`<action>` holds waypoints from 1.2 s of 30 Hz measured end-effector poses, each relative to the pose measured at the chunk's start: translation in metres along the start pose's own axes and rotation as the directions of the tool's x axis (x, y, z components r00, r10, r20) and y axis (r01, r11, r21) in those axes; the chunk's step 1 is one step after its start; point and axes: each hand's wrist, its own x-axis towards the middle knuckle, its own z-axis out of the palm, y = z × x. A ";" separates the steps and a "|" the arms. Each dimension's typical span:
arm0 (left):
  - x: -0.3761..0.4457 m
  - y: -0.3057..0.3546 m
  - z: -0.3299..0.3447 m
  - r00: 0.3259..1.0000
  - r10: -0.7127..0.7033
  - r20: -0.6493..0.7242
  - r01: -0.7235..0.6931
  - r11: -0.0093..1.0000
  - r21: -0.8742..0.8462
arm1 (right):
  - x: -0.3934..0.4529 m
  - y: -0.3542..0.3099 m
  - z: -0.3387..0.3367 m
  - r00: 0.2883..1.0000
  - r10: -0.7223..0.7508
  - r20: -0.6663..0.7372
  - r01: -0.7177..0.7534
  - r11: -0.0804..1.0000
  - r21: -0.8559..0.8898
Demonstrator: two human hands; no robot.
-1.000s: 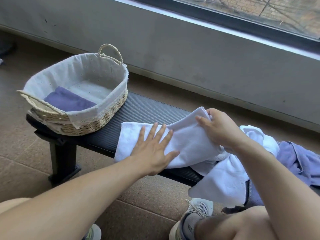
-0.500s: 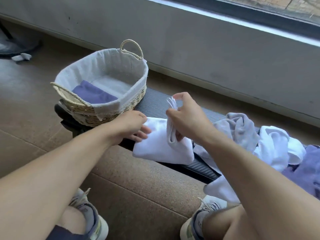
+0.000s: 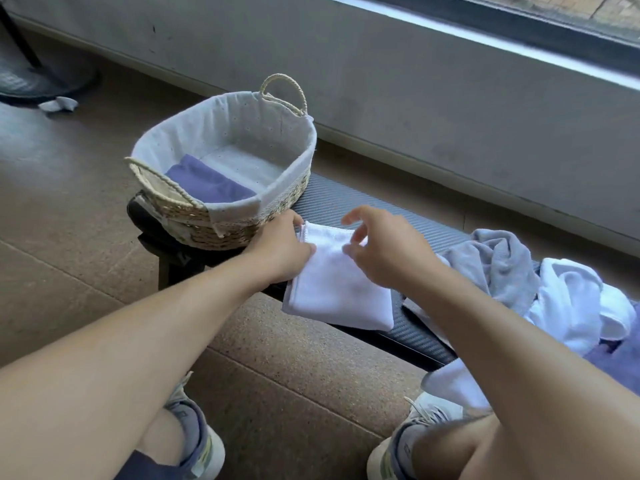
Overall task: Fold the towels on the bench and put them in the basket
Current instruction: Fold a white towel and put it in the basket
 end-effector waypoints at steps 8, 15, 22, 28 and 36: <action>-0.003 -0.001 0.003 0.998 0.052 -0.044 -0.039 0.968 0.246 | -0.024 0.006 0.033 0.928 -0.135 0.347 0.216 0.954 -0.206; -0.029 -0.007 0.030 0.854 0.515 -0.077 -0.428 0.778 0.460 | -0.026 0.020 0.046 0.960 -0.199 0.197 0.229 0.962 -0.147; -0.015 -0.038 0.044 0.933 0.340 0.118 -0.356 0.822 0.444 | -0.029 0.037 0.063 0.961 -0.256 0.106 0.269 0.953 -0.137; -0.012 -0.041 0.043 0.935 0.317 0.159 -0.354 0.835 0.421 | -0.026 0.040 0.065 0.955 -0.259 0.146 0.277 0.953 -0.119; -0.013 -0.028 0.034 0.948 0.265 0.175 -0.314 0.864 0.394 | -0.005 0.048 0.019 0.979 0.159 -0.124 -0.125 0.962 0.244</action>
